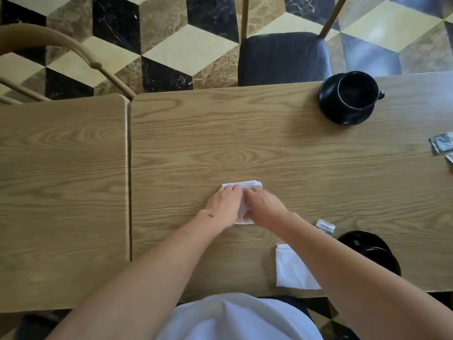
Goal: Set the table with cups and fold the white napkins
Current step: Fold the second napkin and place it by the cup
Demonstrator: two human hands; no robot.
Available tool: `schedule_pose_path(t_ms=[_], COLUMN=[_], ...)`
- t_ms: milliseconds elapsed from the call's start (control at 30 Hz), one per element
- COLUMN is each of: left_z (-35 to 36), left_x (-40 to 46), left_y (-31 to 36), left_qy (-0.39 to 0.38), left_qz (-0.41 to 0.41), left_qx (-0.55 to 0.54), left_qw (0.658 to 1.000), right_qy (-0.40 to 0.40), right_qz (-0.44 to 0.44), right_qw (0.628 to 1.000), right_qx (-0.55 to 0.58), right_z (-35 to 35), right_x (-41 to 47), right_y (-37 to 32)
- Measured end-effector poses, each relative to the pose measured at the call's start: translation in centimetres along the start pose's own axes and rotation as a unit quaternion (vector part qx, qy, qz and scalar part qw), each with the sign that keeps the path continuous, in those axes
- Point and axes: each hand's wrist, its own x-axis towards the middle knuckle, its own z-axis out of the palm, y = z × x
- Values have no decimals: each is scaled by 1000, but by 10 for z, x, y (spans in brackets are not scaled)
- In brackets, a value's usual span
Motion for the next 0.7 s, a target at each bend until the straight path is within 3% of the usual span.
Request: schedule_pose_path(t_ms=[267, 400, 467, 533, 600, 700], left_z=[12, 1, 2, 5, 8, 10], left_x=[7, -6, -18, -28, -34, -35], left_y=[2, 2, 0, 1, 6, 14], left_qy=[24, 46, 132, 207, 167, 82], left_qz=[-14, -30, -98, -205, -267, -274], left_qx=[32, -53, -167, -283, -371, -451], left_qw=[999, 997, 972, 914, 873, 846], right_qy=[8, 26, 107, 189, 155, 80], right_qz=[-18, -4, 55, 189, 279, 311], right_qw=[1000, 997, 976, 922, 887, 863], right_qx=[-10, 67, 179, 280, 335, 389], right_z=[11, 1, 1, 6, 15, 28], right_x=[8, -9, -23, -35, -44, -42], right_y=[2, 2, 9, 16, 20, 14])
